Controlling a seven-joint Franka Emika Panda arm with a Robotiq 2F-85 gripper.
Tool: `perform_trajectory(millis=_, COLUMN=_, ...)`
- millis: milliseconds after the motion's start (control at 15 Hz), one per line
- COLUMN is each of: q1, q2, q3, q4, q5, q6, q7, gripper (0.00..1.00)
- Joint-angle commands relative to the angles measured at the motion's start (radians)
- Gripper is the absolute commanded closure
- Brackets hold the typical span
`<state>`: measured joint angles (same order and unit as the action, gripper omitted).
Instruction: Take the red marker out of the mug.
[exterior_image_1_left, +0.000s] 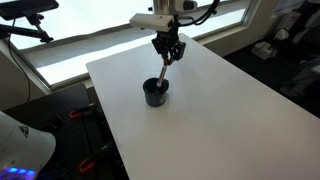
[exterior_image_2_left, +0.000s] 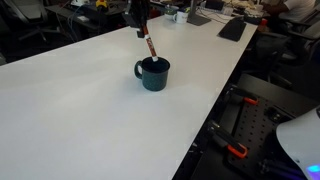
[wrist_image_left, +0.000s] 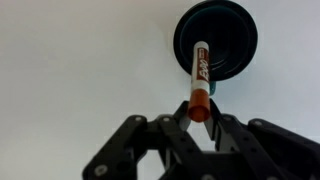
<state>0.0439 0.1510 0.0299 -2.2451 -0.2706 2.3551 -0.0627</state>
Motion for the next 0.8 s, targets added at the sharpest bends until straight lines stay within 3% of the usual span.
perform_trajectory(millis=0, q1=0.002, q2=-0.079, q3=-0.004, q4=-0.005, q5=-0.018, q6=-0.028, q7=-0.001, gripper=0.95)
perform_trajectory(millis=733, q1=-0.054, q2=-0.041, q3=-0.061, q4=0.058, q5=-0.074, q6=-0.015, q7=-0.023, gripper=0.95)
